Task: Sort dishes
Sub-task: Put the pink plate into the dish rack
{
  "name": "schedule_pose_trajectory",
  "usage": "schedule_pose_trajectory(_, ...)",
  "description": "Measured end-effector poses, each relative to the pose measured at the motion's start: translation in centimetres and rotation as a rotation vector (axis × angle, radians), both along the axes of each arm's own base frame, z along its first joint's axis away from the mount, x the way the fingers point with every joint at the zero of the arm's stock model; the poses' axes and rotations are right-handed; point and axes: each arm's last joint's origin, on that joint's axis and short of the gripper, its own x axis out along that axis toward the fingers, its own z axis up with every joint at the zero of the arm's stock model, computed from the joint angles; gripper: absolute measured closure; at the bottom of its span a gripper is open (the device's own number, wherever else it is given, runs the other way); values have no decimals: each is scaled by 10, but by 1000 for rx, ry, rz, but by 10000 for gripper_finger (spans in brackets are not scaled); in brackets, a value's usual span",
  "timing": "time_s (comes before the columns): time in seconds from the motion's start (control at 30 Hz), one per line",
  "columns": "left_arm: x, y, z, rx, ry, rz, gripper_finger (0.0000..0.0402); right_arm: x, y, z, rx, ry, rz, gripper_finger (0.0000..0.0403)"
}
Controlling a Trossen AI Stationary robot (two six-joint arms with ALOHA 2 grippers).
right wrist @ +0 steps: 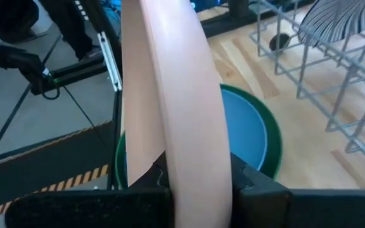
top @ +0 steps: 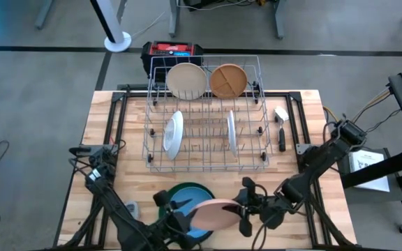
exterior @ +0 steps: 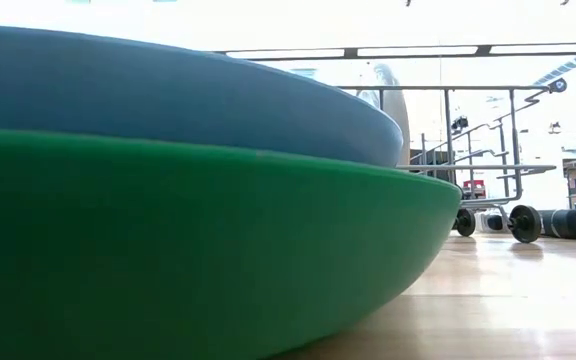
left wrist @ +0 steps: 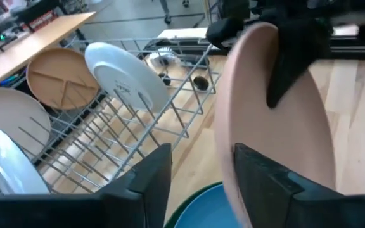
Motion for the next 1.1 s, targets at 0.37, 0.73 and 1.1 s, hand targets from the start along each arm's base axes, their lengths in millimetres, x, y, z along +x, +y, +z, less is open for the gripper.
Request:
schedule_pose_trajectory(0.37, -33, 2, 38, 150, -4, -125, 244, -33, -37, 58, -112, -107, -61, 370)
schedule_pose_trajectory(0.73, -39, 71, 60, 354, 78, -63, 245, -59, -127, 126, -389, -255, -170, 370)
schedule_pose_trajectory(1.1, -12, 202, 73, 577, 378, 208, 245, -65, -229, 158, -668, -245, -592, 370)
